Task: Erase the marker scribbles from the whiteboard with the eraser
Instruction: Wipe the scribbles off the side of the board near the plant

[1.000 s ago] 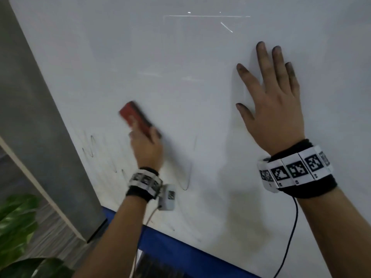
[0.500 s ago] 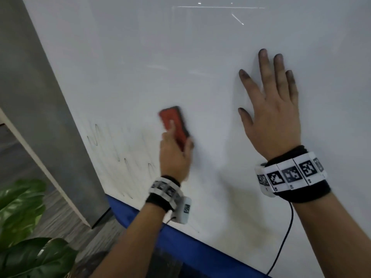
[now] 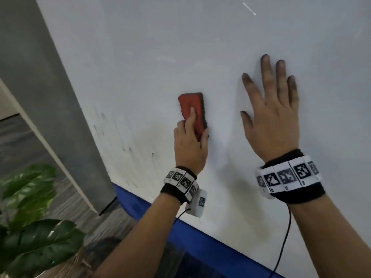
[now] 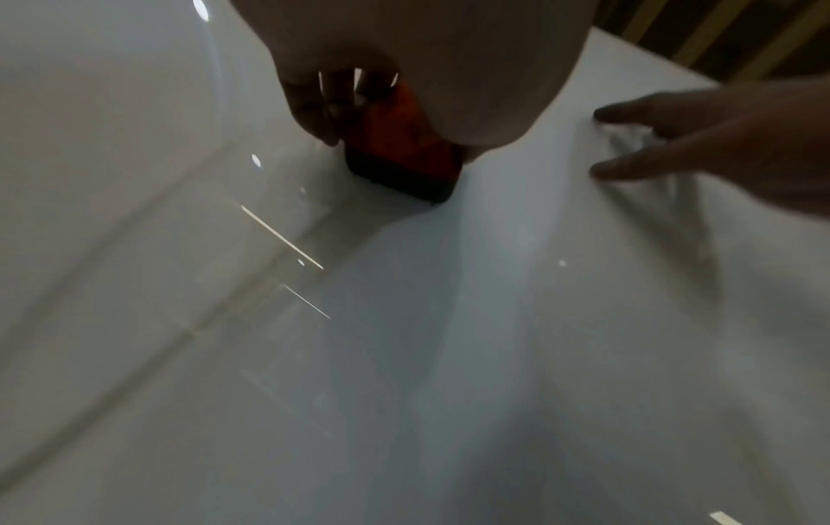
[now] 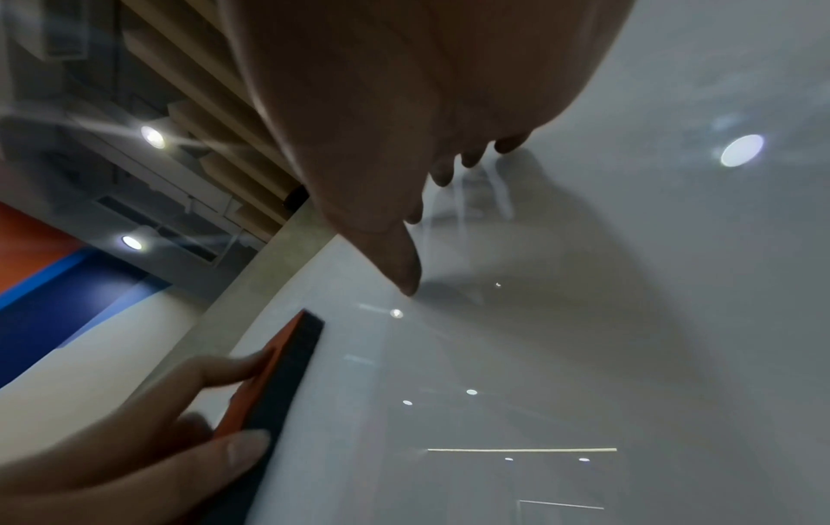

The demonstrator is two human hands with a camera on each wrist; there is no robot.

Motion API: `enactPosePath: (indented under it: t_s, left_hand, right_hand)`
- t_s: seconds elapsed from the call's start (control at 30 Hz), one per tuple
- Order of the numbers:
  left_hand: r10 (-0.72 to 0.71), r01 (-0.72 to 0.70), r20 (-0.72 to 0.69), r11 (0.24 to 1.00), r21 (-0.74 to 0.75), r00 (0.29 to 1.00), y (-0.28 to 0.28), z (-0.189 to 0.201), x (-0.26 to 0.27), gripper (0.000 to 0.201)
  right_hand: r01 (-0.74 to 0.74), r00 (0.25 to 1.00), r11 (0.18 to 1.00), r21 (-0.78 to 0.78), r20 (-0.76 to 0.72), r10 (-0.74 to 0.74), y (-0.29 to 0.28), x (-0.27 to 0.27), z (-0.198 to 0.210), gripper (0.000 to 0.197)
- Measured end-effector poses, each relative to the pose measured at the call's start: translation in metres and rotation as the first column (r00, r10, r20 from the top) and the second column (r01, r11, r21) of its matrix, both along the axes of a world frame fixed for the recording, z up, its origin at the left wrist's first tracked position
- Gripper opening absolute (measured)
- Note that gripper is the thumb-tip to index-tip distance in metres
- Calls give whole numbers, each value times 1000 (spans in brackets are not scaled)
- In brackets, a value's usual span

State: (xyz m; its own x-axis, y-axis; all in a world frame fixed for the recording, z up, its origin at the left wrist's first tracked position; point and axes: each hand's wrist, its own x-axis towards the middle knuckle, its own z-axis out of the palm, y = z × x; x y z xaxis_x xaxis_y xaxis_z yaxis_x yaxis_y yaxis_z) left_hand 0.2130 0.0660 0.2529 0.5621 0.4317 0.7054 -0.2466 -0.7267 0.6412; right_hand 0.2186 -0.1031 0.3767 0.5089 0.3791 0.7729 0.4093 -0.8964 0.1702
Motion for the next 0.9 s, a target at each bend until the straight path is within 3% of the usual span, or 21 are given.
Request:
enactPosePath:
  t_s: [0.1, 0.17, 0.23, 0.33, 0.4, 0.47, 0.53, 0.6, 0.67, 0.73, 0.8, 0.9]
  left_hand:
    - [34, -51, -95, 980, -194, 995, 30, -36, 5, 68]
    - [71, -154, -207, 896, -416, 976, 59, -64, 7, 69]
    - [113, -264, -313, 827, -497, 943, 72, -80, 7, 70]
    - [68, -161, -242, 907, -389, 968, 47, -81, 1, 68]
    - [-55, 32, -159, 989, -141, 986, 13, -79, -13, 65]
    - [-105, 135, -158, 972, 191, 982, -3, -88, -20, 61]
    - [-89, 125, -120, 935, 332, 989, 14, -90, -14, 58]
    - [-26, 58, -129, 967, 247, 991, 40, -91, -10, 59]
    - [54, -57, -167, 998, -8, 984, 70, -89, -8, 63]
    - [119, -154, -185, 970, -190, 975, 92, -87, -5, 67]
    - [137, -168, -164, 967, -193, 977, 91, -87, -4, 65]
    - [-58, 57, -87, 998, -9, 995, 52, -90, -12, 56]
  right_hand:
    - [-12, 1000, 1000, -10, -15, 12, -5, 2, -4, 76]
    - [-13, 1000, 1000, -22, -21, 13, -8, 2, -7, 75]
    - [-11, 1000, 1000, -15, -22, 11, -8, 1, -10, 74]
    - [5, 1000, 1000, 19, -7, -5, 1, -3, -15, 74]
    - [14, 1000, 998, 65, -3, -14, 9, -5, -19, 74]
    - [26, 1000, 996, 91, -8, -26, 13, -6, -22, 76]
    - [29, 999, 996, 81, -16, -27, 12, -4, -23, 76]
    - [29, 999, 998, 53, -28, -27, 7, -1, -24, 76]
    - [35, 999, 998, 42, -35, -33, 4, 1, -25, 75]
    - [37, 999, 998, 56, -31, -35, 6, -1, -28, 75]
    - [41, 999, 995, 89, -28, -39, 11, -3, -32, 76]
    - [60, 998, 985, 165, -24, -57, 24, -8, -41, 74]
